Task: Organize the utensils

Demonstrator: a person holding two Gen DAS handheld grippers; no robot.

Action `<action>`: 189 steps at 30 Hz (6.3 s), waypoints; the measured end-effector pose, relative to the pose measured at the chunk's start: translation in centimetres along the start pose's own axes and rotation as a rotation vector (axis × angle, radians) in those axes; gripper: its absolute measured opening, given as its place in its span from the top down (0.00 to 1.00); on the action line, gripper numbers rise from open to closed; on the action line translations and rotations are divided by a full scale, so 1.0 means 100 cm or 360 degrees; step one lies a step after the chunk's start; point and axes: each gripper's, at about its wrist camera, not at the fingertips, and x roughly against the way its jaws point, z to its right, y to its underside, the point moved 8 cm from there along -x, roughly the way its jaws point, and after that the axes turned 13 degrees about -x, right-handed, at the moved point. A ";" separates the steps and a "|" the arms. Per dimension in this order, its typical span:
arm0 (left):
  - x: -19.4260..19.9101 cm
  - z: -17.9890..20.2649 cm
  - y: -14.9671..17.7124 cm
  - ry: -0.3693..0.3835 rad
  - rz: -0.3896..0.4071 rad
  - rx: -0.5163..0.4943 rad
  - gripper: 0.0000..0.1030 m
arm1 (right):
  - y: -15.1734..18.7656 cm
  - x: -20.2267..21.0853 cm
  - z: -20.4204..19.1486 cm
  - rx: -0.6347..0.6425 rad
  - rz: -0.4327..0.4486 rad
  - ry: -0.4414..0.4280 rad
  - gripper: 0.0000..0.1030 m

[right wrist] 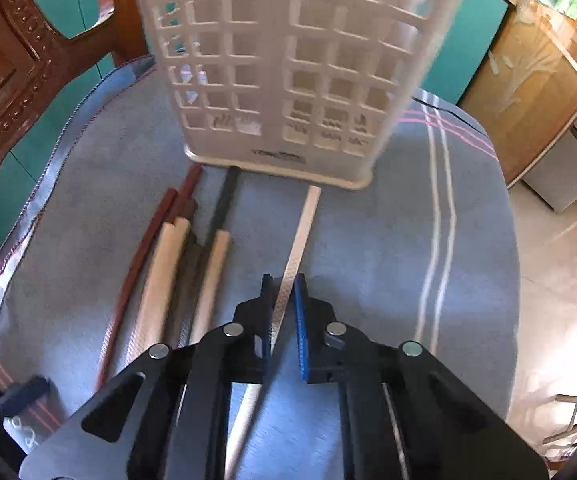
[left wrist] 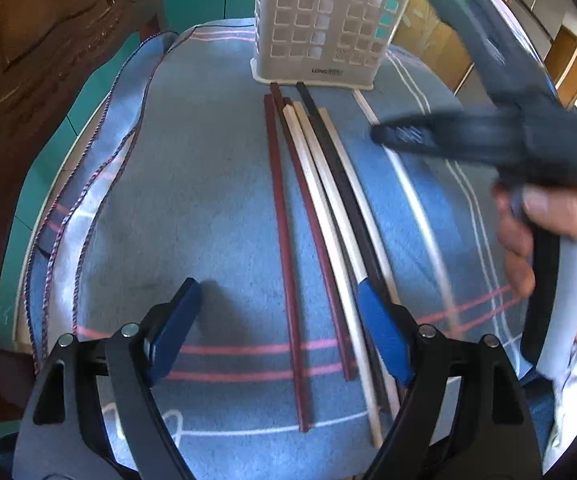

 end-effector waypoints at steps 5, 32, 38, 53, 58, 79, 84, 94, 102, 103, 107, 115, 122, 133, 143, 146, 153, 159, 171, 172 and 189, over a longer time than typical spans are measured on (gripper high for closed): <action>-0.002 0.000 -0.025 0.0062 0.0014 -0.0037 0.50 | 0.005 0.014 0.043 -0.0330 -0.0004 -0.0146 0.94; -0.010 -0.037 -0.097 0.0122 0.0033 -0.0029 0.95 | -0.006 0.034 0.092 -0.0476 0.0028 -0.0193 0.64; -0.042 -0.034 -0.082 0.0025 -0.0106 -0.0048 0.89 | -0.003 0.029 0.092 -0.0455 0.0015 -0.0160 0.63; -0.013 -0.045 -0.093 0.0050 0.0062 0.0057 0.99 | 0.001 0.025 0.090 -0.0425 -0.0004 -0.0141 0.60; -0.024 -0.049 -0.089 0.0061 -0.0003 0.0082 0.95 | 0.001 0.023 0.085 -0.0394 0.0000 -0.0126 0.56; -0.016 -0.041 -0.095 -0.0087 0.0052 0.0056 0.99 | 0.018 0.022 0.071 -0.0189 0.0061 -0.0016 0.45; 0.008 -0.030 -0.100 -0.0072 0.0151 -0.0009 0.99 | 0.020 0.021 0.073 -0.0177 0.0088 -0.0016 0.41; 0.007 -0.036 -0.094 -0.0065 0.0109 0.0026 0.99 | 0.012 0.016 0.074 -0.0205 0.0143 0.0003 0.36; 0.000 -0.044 -0.089 -0.0097 0.0065 0.0055 0.85 | 0.011 0.016 0.072 -0.0206 0.0152 0.0009 0.35; 0.000 -0.044 -0.089 -0.0097 0.0067 0.0056 0.82 | 0.011 0.016 0.072 -0.0206 0.0153 0.0009 0.35; 0.002 -0.040 -0.090 -0.0092 0.0082 0.0037 0.74 | 0.009 0.015 0.073 -0.0205 0.0151 0.0009 0.35; 0.003 -0.032 -0.091 -0.0097 0.0095 0.0002 0.52 | 0.008 0.014 0.073 -0.0207 0.0151 0.0011 0.34; -0.004 -0.025 -0.087 -0.0110 0.0048 -0.0050 0.32 | 0.010 0.015 0.073 -0.0207 0.0152 0.0010 0.33; -0.035 -0.027 -0.067 -0.0180 -0.0157 -0.0083 0.32 | 0.012 0.015 0.073 -0.0198 0.0147 0.0012 0.33; -0.042 -0.030 -0.063 -0.0179 -0.0165 -0.0088 0.30 | 0.013 0.019 0.071 -0.0184 0.0126 -0.0002 0.33; -0.040 -0.036 -0.063 -0.0168 -0.0147 -0.0082 0.42 | 0.013 0.020 0.072 -0.0185 0.0119 -0.0002 0.33; -0.027 -0.058 -0.060 -0.0003 -0.0104 0.0060 0.82 | 0.012 0.025 0.070 -0.0182 0.0115 -0.0031 0.33; -0.002 -0.064 -0.066 0.0138 0.0015 0.0099 0.88 | 0.011 0.033 0.070 -0.0194 0.0120 -0.0078 0.33; -0.001 -0.063 -0.073 0.0067 0.0053 0.0090 0.80 | 0.014 0.044 0.074 -0.0215 0.0123 -0.0124 0.33; -0.005 -0.066 -0.071 0.0023 0.0025 0.0085 0.80 | 0.015 0.044 0.075 -0.0216 0.0120 -0.0125 0.33; -0.049 -0.081 -0.088 -0.0166 -0.0145 0.0012 0.67 | 0.012 0.022 0.068 -0.0114 0.0043 -0.0014 0.40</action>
